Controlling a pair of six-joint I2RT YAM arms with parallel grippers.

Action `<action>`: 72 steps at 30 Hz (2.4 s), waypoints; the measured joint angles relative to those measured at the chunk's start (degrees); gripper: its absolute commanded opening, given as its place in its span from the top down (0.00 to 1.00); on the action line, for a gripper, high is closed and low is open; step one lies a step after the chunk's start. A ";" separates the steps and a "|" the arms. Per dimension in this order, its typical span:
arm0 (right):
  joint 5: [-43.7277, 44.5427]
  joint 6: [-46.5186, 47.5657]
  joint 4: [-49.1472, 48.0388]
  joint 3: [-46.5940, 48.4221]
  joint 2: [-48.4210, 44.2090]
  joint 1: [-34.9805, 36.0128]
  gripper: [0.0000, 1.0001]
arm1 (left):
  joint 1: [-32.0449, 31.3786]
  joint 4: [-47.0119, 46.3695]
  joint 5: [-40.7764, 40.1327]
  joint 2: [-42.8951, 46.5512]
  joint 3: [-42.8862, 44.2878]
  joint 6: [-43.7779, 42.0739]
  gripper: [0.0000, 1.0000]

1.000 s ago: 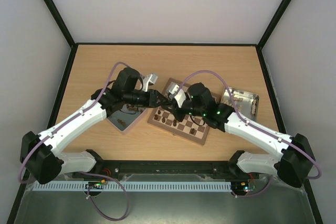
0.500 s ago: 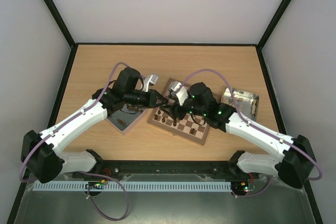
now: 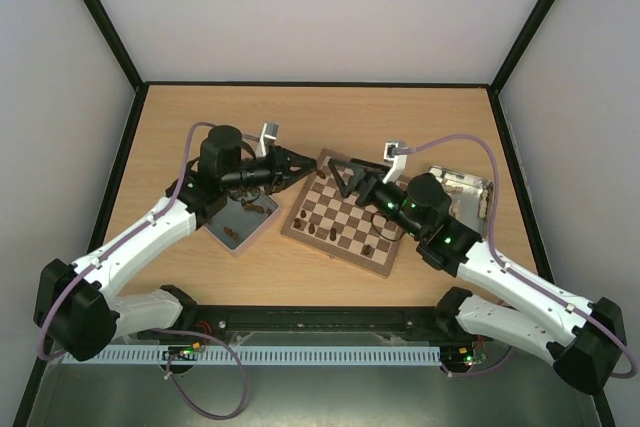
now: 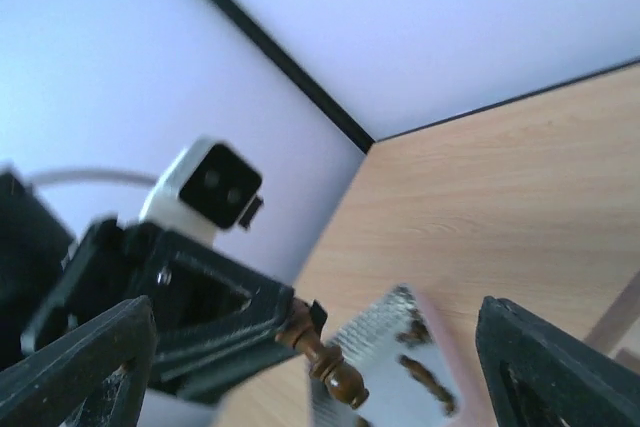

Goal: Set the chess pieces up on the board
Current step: Place the chess piece on the chessboard.

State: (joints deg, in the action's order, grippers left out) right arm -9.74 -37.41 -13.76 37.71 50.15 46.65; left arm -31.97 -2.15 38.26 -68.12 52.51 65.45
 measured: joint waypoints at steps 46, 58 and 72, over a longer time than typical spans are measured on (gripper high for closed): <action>-9.92 -42.91 -26.27 2.29 10.73 -6.16 0.66 | -0.50 -39.15 -0.37 -3.69 -0.83 36.79 0.92; -14.78 -44.83 -32.17 2.45 12.26 -6.14 0.90 | -0.52 -40.39 -0.92 -4.09 -0.83 36.83 0.91; -7.52 -29.09 -3.19 8.44 9.42 -6.14 0.98 | 0.15 -10.64 -11.10 0.59 -0.72 12.72 0.38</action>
State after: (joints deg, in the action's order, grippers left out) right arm -17.26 -66.50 -16.95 46.15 59.57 40.51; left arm -31.81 -12.80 27.16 -67.53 51.79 78.17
